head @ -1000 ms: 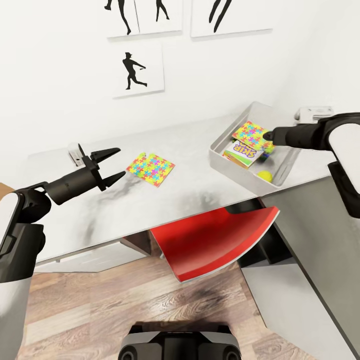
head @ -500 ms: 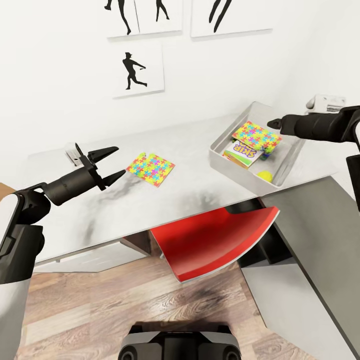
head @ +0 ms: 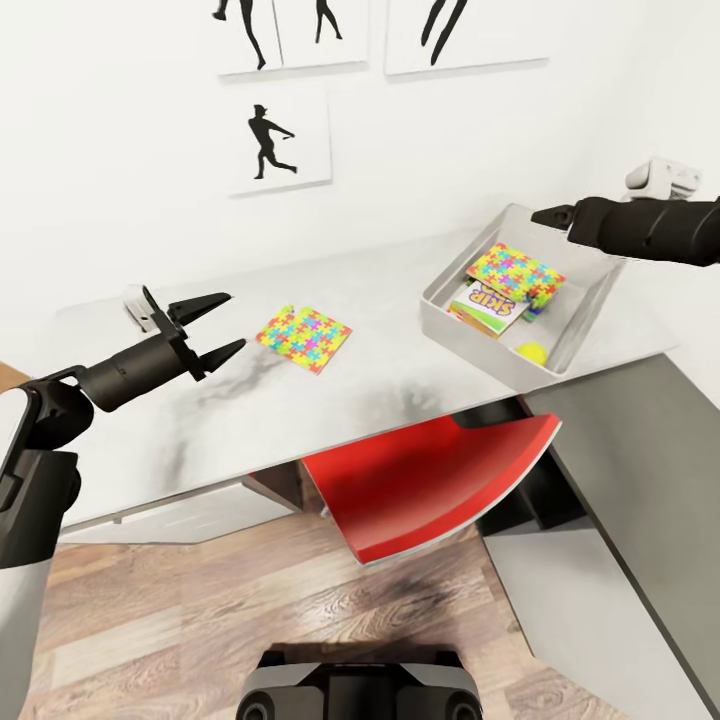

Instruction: Put all the toys in the child's room - the three board games (two on the bed and one on the table), the two jigsaw puzzles on the table, and the tennis ball on the table - inside the toy box on the table in the child's room.

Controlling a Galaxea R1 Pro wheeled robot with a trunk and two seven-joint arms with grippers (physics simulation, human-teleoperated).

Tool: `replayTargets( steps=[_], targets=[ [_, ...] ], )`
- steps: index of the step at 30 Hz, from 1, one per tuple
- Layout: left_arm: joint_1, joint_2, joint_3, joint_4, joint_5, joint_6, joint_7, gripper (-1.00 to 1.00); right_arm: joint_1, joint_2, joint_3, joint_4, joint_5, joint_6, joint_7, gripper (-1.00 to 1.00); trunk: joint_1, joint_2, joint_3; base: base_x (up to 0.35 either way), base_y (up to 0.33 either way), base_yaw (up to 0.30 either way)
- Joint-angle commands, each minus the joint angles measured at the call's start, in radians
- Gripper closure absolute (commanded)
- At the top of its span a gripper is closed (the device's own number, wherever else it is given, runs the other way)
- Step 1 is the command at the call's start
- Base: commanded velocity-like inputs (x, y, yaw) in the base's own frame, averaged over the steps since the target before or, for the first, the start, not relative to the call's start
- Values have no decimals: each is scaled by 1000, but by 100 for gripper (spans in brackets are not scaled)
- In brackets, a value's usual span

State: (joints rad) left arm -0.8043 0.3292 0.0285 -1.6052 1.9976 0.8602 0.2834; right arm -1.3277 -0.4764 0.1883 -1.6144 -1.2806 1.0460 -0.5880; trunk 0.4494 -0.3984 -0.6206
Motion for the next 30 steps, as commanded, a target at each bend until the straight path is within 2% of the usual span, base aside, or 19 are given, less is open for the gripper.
replayTargets(
  steps=[1, 6, 7, 14, 22, 30],
  targets=[
    [-1, 0, 1, 0, 10, 3, 10, -100, -1, -1, 2, -1, -9, 1, -10, -100, 1, -2, -1, 0, 0, 114],
    [6, 11, 2, -1, 10, 2, -4, -100, -11, 17, -3, -1, -9, 1, 33, -100, 1, -2, 1, 0, 0, 187],
    [9, 17, 2, -1, 10, 2, -14, -100, -12, 28, -4, -1, -9, 1, 43, -100, 1, -2, 1, 0, 0, 235],
    [12, 26, 2, -1, 10, 2, -35, -100, -14, 57, -4, -1, -9, 1, 56, -100, 1, -2, 4, 0, 21, 259],
    [12, 28, 2, -1, 10, 2, -41, -100, -11, 65, -3, -1, -7, 1, 58, -100, 1, -2, 6, 0, 196, 239],
    [13, 28, 1, -1, 10, 2, -44, -100, 20, 67, 4, 10, 0, 1, 52, -100, 1, -2, 7, 0, 277, 50]
  ],
)
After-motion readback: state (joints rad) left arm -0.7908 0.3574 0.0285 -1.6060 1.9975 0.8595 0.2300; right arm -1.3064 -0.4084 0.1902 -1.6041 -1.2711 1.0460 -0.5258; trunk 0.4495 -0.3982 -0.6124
